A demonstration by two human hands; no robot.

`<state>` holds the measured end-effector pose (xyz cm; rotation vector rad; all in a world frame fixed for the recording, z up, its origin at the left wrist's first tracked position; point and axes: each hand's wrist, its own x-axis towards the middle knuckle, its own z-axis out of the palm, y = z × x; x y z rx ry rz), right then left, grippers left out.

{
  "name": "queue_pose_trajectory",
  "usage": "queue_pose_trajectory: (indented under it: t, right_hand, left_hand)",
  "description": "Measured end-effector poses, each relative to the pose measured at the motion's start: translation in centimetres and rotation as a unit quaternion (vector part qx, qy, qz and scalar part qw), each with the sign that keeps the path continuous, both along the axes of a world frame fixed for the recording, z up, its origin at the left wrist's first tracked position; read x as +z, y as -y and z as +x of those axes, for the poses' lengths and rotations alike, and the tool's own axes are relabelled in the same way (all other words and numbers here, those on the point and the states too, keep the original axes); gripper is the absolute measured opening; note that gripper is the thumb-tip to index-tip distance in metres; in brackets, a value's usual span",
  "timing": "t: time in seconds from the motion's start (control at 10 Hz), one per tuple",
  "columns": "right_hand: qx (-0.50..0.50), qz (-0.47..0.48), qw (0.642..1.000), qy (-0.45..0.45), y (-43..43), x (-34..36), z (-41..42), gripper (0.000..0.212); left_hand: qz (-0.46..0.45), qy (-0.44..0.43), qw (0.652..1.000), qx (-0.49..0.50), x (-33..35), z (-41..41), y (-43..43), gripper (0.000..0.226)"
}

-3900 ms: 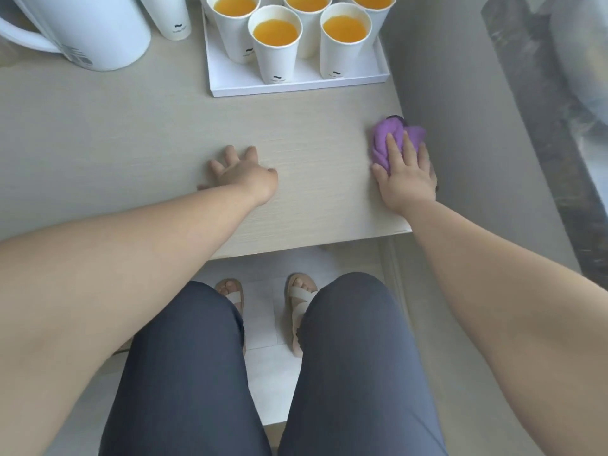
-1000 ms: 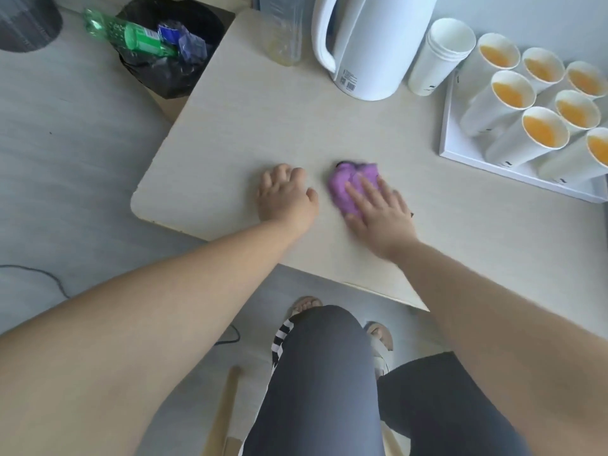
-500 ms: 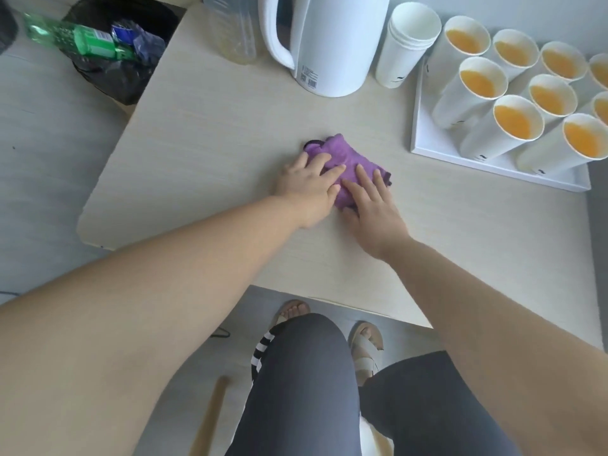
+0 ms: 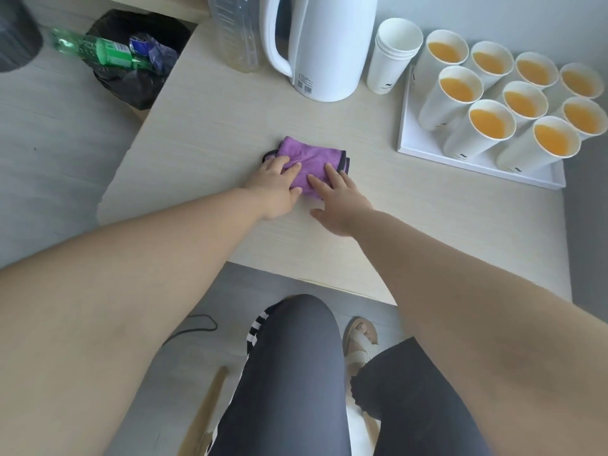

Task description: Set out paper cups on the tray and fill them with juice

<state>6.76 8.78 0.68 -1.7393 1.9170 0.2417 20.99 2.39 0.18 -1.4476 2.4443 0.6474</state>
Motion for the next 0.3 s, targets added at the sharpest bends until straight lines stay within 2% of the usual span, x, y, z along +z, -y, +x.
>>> queue_pose_trajectory:
  t: [0.1,0.2,0.3]
  right_hand:
    - [-0.011,0.024,0.999,0.021,-0.5,1.5,-1.0,0.067]
    - [-0.039,0.013,0.997,0.059,-1.6,4.1,-1.9,0.056]
    - [-0.099,0.028,0.983,0.152,-2.3,6.5,-3.3,0.044]
  left_hand:
    - [0.053,-0.027,0.997,0.051,1.7,0.0,-0.3,0.057]
    - [0.061,-0.055,0.994,0.068,2.9,-0.1,-0.9,0.054]
    - [0.082,-0.106,0.985,0.107,4.9,-0.7,-1.0,0.039]
